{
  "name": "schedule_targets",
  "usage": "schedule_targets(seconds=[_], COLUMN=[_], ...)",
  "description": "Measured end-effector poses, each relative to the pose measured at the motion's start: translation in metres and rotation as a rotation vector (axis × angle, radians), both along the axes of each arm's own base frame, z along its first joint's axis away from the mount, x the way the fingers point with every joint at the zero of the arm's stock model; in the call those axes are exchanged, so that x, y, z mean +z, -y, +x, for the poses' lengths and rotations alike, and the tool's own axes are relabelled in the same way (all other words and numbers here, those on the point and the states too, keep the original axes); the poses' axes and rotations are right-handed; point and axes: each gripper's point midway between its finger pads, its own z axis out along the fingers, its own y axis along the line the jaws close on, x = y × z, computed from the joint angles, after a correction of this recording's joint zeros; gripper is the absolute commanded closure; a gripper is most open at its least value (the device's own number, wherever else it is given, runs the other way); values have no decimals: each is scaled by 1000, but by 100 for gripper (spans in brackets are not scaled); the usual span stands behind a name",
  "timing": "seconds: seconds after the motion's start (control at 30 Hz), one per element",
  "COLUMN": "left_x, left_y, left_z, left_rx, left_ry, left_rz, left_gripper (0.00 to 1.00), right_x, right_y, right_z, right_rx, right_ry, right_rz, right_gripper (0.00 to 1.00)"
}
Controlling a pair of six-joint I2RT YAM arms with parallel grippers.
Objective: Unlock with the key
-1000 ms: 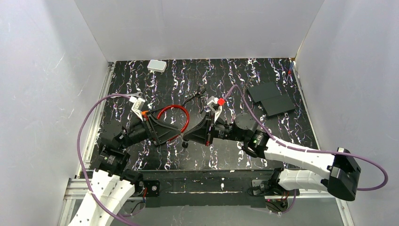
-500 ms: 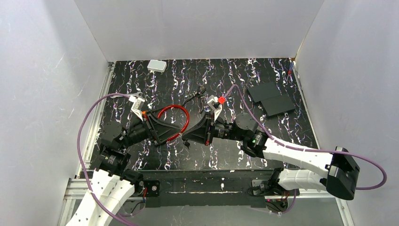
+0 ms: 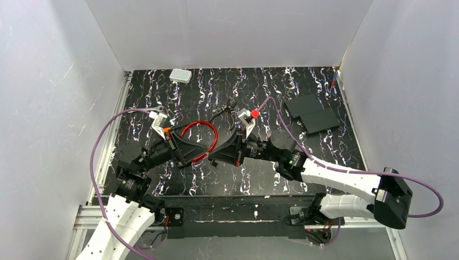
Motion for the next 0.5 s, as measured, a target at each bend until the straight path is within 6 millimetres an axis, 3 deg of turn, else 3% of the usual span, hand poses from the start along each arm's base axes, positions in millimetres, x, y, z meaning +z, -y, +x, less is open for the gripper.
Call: schedule_targets(seconds=[0.07,0.23,0.3,0.37,0.5], left_x=[-1,3,3,3,3], left_y=[0,0,0,0,-1], left_z=[0,0,0,0,3], left_rx=[1,1,4,6,19], left_ry=[-4,8,11,11,9], left_rz=[-1,-10,-11,-12,-11], left_gripper=[100,100,100,100,100], right_x=[-1,-3,-3,-2,-3], right_y=[-1,-2,-2,-2,-2], right_z=[1,3,3,2,-2], right_rx=[-3,-6,-5,-1,22], right_ry=[-7,-23,-27,-29,-26], right_rz=[-4,-4,-4,-3,-7], right_gripper=[99,98,71,55,54])
